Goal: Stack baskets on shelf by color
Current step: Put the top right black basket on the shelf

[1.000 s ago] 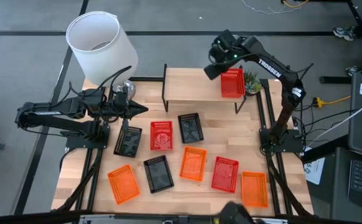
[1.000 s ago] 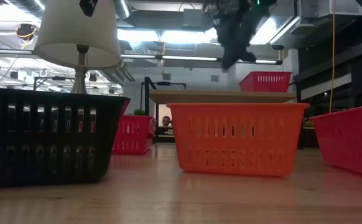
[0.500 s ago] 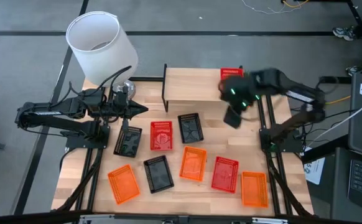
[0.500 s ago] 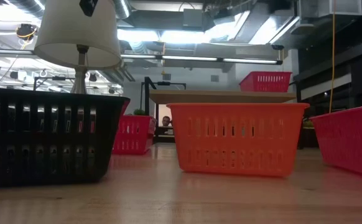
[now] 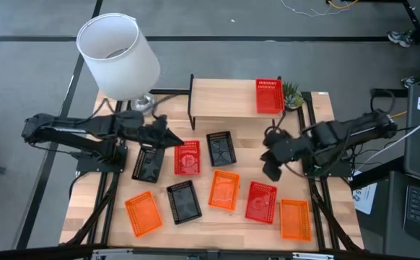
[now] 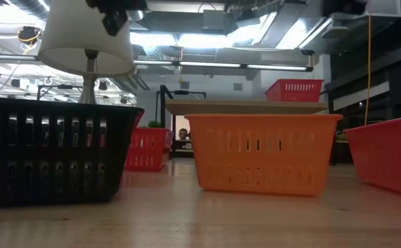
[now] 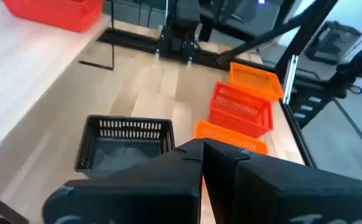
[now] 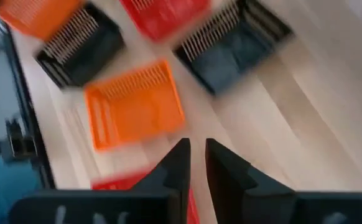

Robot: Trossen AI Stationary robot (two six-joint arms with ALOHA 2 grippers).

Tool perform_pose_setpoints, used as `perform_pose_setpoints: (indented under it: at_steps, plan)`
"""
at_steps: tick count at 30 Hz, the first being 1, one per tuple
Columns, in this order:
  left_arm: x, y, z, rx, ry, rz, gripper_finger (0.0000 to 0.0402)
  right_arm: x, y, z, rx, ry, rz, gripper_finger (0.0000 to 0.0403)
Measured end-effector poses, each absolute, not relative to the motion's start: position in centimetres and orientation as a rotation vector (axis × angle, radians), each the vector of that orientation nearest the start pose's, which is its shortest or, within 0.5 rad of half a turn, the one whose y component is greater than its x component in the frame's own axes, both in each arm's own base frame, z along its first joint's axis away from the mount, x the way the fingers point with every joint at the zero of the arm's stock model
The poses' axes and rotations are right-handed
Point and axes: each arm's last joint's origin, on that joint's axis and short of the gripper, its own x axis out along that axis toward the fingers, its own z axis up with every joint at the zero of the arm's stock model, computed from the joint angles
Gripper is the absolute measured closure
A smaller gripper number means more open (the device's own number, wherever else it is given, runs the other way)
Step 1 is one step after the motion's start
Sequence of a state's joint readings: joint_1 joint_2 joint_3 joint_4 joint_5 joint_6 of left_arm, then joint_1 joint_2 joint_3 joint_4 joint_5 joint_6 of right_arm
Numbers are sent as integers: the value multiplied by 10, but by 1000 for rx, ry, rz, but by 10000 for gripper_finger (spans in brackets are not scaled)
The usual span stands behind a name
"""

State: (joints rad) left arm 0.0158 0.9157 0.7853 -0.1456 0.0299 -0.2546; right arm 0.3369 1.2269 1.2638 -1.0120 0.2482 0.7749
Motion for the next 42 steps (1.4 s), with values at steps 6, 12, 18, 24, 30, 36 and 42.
perform_pose_setpoints:
  at_steps: [6, 12, 18, 24, 30, 36, 42]
  plan:
    - [202, 4, 314, -253, 277, 27, 401, 261, 85, 301, 136, 722, -3, 352]
    - [178, 3, 329, -238, 213, 19, 401, 290, 69, 260, 98, 874, -72, 352]
    - [166, 3, 328, -236, 247, 42, 401, 317, 50, 235, 120, 1007, -65, 351]
    - [167, 3, 324, -236, 277, 46, 401, 332, 35, 225, 132, 1059, 51, 318]
    - [168, 3, 323, -236, 294, 48, 401, 337, 26, 210, 44, 1107, 92, 234]
    - [168, 3, 323, -236, 292, 47, 401, 341, 25, 196, -175, 1146, 133, 202]
    - [168, 3, 323, -228, 291, 50, 401, 343, 23, 186, -226, 1188, 109, 216]
